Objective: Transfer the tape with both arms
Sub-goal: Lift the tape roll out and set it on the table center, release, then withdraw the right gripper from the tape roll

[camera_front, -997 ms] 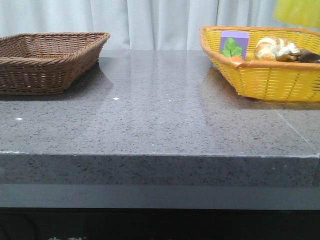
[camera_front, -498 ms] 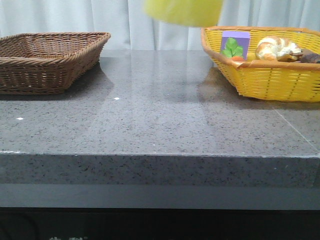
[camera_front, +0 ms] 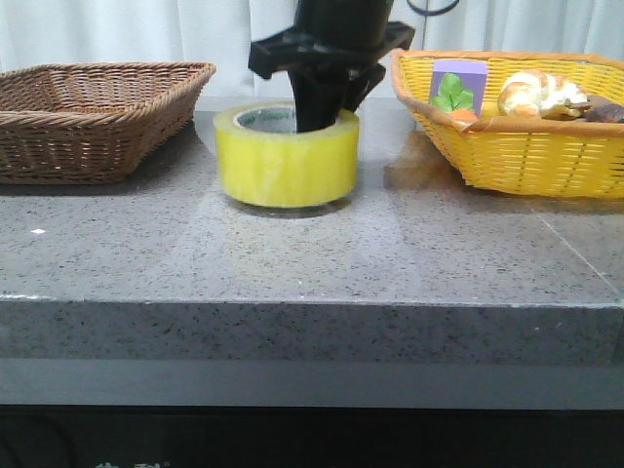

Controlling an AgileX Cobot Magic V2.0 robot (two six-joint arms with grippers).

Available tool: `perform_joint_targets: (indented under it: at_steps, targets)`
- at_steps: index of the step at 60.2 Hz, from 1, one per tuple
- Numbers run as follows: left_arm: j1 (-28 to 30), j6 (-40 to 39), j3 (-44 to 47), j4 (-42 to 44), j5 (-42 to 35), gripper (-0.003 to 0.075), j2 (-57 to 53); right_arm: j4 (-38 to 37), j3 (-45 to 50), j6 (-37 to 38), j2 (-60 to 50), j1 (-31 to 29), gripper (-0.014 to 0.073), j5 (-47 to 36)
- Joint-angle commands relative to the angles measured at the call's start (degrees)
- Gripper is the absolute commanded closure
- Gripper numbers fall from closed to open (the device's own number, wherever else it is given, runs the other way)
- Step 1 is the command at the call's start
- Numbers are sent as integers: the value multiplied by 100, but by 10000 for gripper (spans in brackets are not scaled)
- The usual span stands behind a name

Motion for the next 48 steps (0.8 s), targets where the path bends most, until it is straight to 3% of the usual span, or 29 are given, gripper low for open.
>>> perform_joint_targets:
  at_steps: [1,7,14,19,37,48]
  targets:
    - [-45,4,-207,12,-419,189,-20,-11,-208,-50,-319,-12,470,-319]
    - [-45,4,-207,12,-419,189,-20,-11,-208,-50,-303,-12,414,-332]
    - [-45,4,-207,12,-419,189,-20,-11,-208,-50,-315,-12,246,-378]
    - [-45,4,-207,12,-419,189,-20,-5,-234,-50,-367,-12,179,-451]
    - [-45,4,-207,12,-419,189,-20,559,-142,-50,-1339,-33,181,-746]
    - [-45,4,-207,12,-419,189,-20,672,809,-50,-2353,-83,181,-1119]
